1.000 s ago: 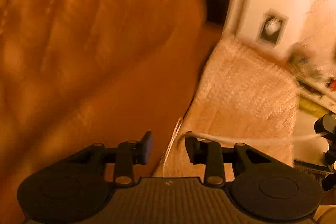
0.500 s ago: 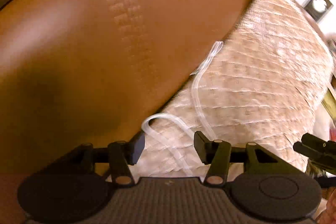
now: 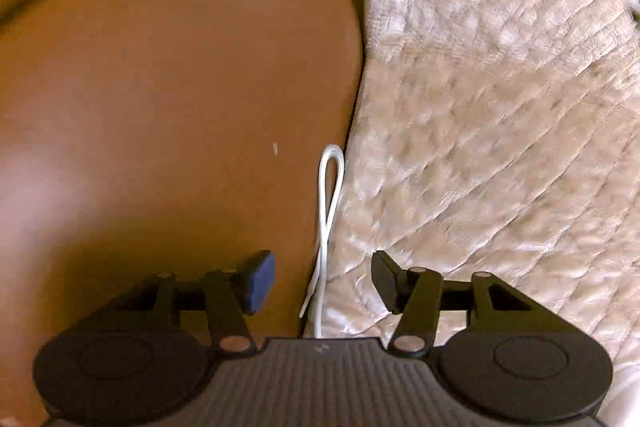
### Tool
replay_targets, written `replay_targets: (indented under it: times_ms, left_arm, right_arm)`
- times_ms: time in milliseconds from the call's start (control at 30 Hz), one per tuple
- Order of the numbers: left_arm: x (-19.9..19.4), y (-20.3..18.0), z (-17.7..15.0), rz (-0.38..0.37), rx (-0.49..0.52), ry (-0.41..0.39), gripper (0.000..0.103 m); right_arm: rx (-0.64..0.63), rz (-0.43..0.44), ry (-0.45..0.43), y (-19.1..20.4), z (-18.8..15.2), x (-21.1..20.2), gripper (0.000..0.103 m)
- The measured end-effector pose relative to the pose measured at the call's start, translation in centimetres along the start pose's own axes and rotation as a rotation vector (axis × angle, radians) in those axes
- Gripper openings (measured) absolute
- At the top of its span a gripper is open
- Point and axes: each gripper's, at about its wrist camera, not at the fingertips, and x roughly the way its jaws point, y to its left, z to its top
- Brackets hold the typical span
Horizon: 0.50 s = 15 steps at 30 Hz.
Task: Lace up shoes with both hands
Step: 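Close the left gripper on the white lace lying on the quilted cushion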
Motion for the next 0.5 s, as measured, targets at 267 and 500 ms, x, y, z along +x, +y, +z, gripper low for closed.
replay_targets:
  times_ms: [267,500]
  left_arm:
    - [1.7,-2.9,-3.8,0.093,-0.091,0.059,0.060]
    - [2.6,-1.6,-6.0,-0.003,-0.298,0.019,0.039]
  right_arm:
    - [0.035,0.013,0.038,-2.7,0.1,2.3,0.050]
    - [0.086,0.040,0.037,-4.0,0.1,2.3,0.050]
